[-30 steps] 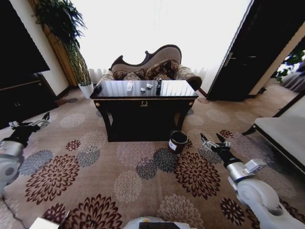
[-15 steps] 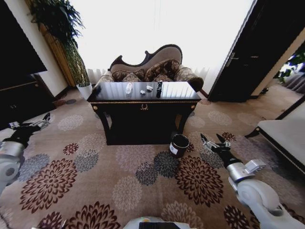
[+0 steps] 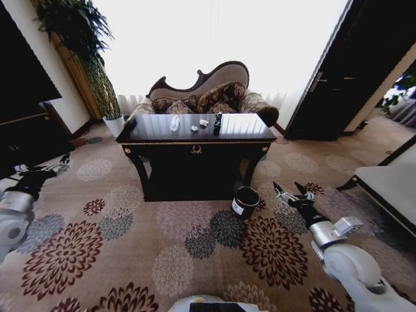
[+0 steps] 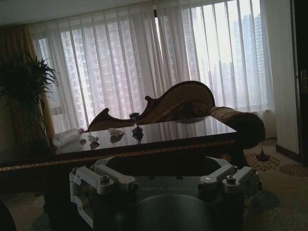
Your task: Move to the front of the table and place the trash on the table into the trash bin.
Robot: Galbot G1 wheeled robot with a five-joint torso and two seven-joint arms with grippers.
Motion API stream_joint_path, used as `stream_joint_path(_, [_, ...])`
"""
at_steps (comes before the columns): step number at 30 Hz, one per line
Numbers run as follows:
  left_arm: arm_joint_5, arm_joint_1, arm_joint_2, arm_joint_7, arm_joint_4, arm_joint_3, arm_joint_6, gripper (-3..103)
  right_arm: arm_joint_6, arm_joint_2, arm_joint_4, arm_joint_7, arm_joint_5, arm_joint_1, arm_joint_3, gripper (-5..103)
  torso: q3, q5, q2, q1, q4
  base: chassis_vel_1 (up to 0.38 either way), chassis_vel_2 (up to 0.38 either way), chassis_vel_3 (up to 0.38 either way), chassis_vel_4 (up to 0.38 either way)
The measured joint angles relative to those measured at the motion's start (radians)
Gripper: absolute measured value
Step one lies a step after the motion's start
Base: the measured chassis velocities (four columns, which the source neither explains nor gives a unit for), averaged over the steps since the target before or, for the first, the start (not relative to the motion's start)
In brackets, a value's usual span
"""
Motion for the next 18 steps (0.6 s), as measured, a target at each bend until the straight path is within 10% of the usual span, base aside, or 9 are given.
stream_joint_path(18, [0.001, 0.004, -0.009, 0.001, -0.004, 0.001, 0.001, 100, 0.005, 0.004, 0.005, -0.002, -0.001, -0.003, 0.001, 100, 0.000, 0.0000, 0.000, 0.000, 0.0000, -0.118, 0.123, 0.125, -0.123])
